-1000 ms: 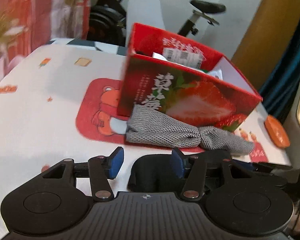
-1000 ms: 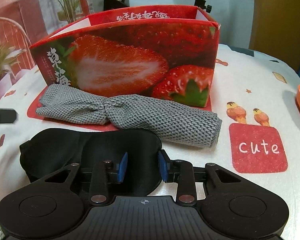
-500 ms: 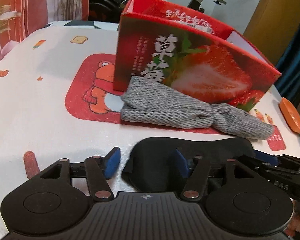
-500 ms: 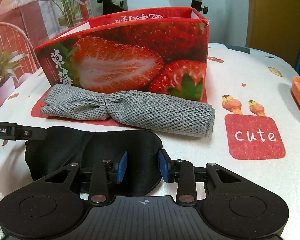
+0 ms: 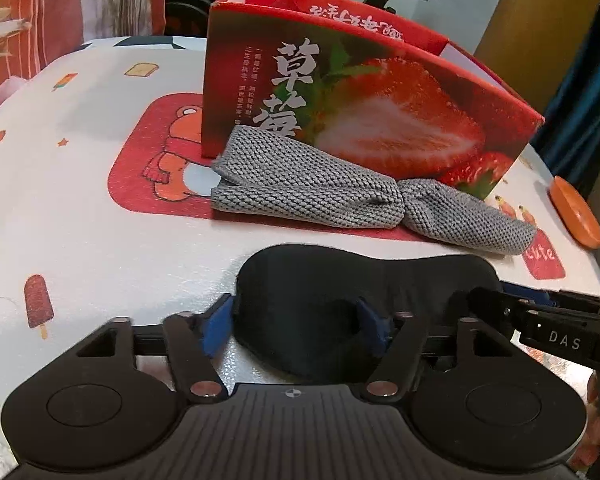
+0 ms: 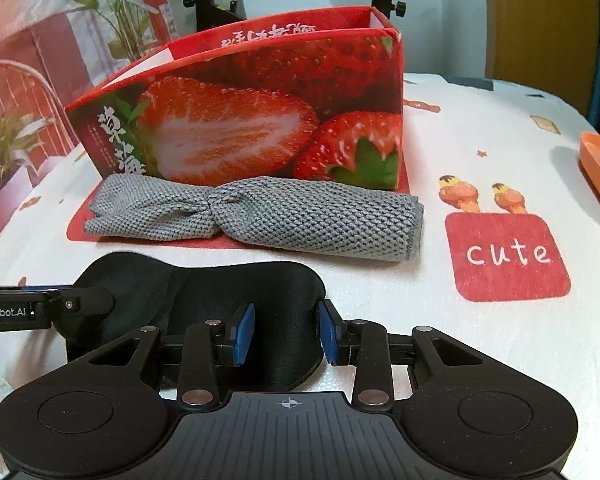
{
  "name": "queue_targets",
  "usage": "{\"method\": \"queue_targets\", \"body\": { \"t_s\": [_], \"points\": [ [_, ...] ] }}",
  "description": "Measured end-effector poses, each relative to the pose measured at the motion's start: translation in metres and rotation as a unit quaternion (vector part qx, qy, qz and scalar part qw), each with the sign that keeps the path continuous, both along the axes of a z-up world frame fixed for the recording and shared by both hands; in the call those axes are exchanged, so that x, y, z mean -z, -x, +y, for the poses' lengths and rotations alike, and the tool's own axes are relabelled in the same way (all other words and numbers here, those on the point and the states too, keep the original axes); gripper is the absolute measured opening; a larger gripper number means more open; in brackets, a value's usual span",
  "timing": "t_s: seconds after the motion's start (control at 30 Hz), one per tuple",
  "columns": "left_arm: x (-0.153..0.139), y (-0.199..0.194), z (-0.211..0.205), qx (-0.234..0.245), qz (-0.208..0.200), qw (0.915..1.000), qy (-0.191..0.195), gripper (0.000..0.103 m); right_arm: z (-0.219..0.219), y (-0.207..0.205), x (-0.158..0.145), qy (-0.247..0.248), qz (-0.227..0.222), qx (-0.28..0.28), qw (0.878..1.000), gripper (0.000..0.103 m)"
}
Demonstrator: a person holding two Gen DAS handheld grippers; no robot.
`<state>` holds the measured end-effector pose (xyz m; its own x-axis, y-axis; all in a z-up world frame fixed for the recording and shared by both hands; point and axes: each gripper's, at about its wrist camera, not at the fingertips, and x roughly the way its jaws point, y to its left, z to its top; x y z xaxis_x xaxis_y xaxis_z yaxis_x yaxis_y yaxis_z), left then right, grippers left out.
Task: Organize soft objects
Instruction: 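Close the left tool on the black eye mask while the right tool closes too, then lift the black eye mask with both tools over the red box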
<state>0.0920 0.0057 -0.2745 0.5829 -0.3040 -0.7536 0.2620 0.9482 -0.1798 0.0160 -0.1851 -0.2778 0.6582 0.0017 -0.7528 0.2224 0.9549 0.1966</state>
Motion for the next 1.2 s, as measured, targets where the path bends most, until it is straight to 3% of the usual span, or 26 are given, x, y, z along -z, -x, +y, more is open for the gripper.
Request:
{"method": "queue_targets", "body": {
  "t_s": [0.1, 0.17, 0.27, 0.57, 0.7, 0.93, 1.2],
  "points": [
    [0.0, -0.001, 0.003, -0.004, 0.001, 0.9999, 0.015, 0.047, -0.001, 0.001, 0.0, -0.01, -0.002, 0.0, 1.0, 0.031],
    [0.0, -0.001, 0.004, -0.004, 0.001, 0.9998, 0.02, 0.026, 0.0, 0.002, -0.002, -0.022, -0.003, -0.006, 1.0, 0.03],
    [-0.002, 0.002, 0.0, 0.0, -0.004, 0.9998, 0.021, 0.022, 0.003, 0.005, -0.007, -0.02, -0.016, -0.013, 1.0, 0.028],
    [-0.002, 0.005, 0.0, -0.003, -0.004, 0.9997, 0.026, 0.018, -0.001, 0.007, -0.022, -0.04, -0.05, -0.025, 0.998, 0.015],
    [-0.01, 0.006, 0.005, -0.009, -0.022, 0.9991, 0.036, 0.016, 0.004, 0.005, -0.035, -0.024, -0.071, -0.043, 0.996, 0.012],
    [-0.047, 0.012, 0.013, -0.017, -0.076, 0.9956, 0.051, 0.016, 0.005, -0.001, -0.076, -0.006, -0.116, -0.056, 0.992, 0.011],
    [-0.115, 0.005, 0.016, -0.001, -0.145, 0.9858, 0.085, 0.016, -0.006, -0.033, -0.15, 0.015, -0.173, -0.077, 0.982, 0.011]
  ]
}}
